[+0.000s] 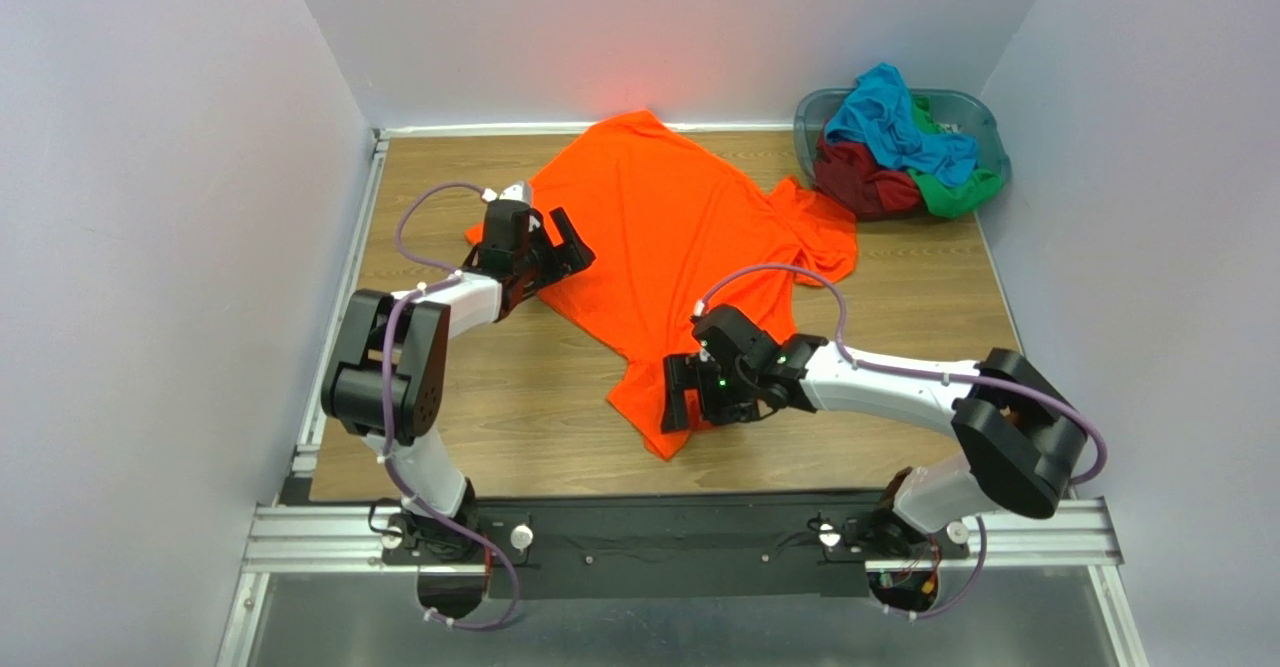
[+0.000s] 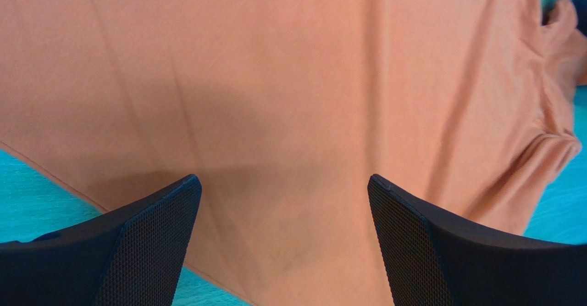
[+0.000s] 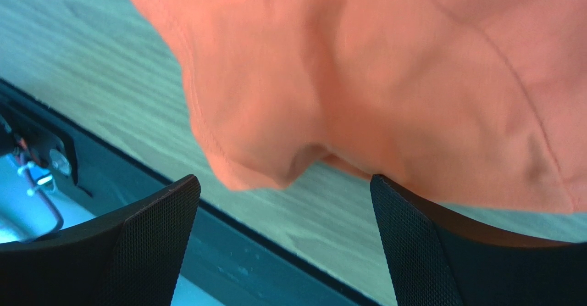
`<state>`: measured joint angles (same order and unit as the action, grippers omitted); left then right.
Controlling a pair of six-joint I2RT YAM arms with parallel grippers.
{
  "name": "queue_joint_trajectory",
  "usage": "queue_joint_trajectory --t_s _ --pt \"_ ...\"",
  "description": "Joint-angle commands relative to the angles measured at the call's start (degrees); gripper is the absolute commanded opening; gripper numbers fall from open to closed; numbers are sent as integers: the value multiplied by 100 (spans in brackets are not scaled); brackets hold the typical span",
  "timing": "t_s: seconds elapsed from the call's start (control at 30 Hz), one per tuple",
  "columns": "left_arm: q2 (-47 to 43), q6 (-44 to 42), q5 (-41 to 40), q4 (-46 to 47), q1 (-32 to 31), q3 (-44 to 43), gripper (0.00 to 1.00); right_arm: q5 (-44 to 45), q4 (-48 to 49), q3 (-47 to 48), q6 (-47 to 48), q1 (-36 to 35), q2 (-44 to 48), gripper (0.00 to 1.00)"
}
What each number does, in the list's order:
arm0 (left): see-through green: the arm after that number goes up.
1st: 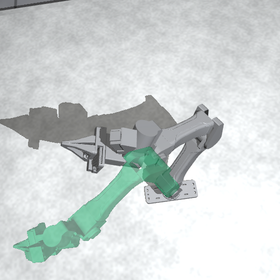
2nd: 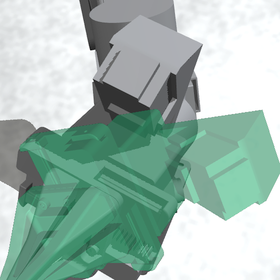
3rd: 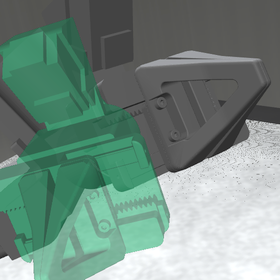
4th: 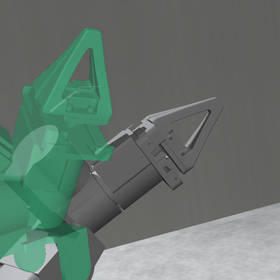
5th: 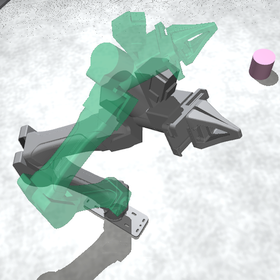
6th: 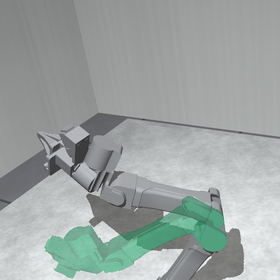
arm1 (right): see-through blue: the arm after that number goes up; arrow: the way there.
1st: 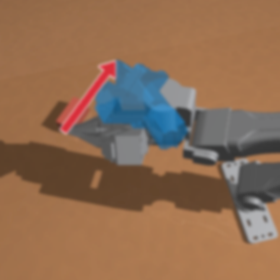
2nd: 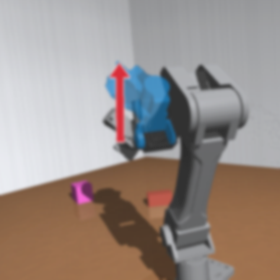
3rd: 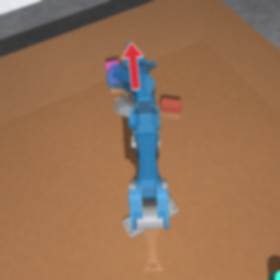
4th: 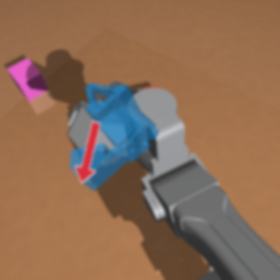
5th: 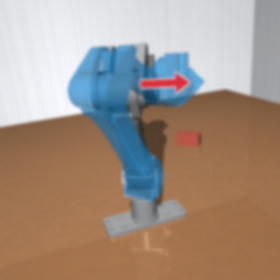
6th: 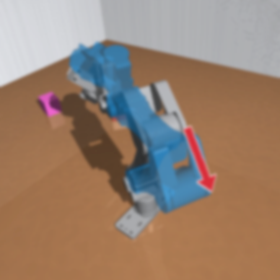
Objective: Fold and stack the t-shirts
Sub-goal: Flatten the tshirt out
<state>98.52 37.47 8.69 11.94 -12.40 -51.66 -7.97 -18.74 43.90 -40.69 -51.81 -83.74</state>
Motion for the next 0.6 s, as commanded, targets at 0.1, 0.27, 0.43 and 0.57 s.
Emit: queue_joint_trajectory --t_s 0.1,0.27,0.43,0.57 --pt "211 -109 159 62 71 68 98 1120 46 181 -27 -31 -371 100" --pt "168 -22 194 45 71 323 98 1367 -33 -82 -45 276 -186 100" --pt "45 76 327 159 71 656 98 1324 -156 -312 166 1171 -54 100" --pt "-166 146 388 177 63 920 99 1500 -279 -365 552 1910 -89 100"
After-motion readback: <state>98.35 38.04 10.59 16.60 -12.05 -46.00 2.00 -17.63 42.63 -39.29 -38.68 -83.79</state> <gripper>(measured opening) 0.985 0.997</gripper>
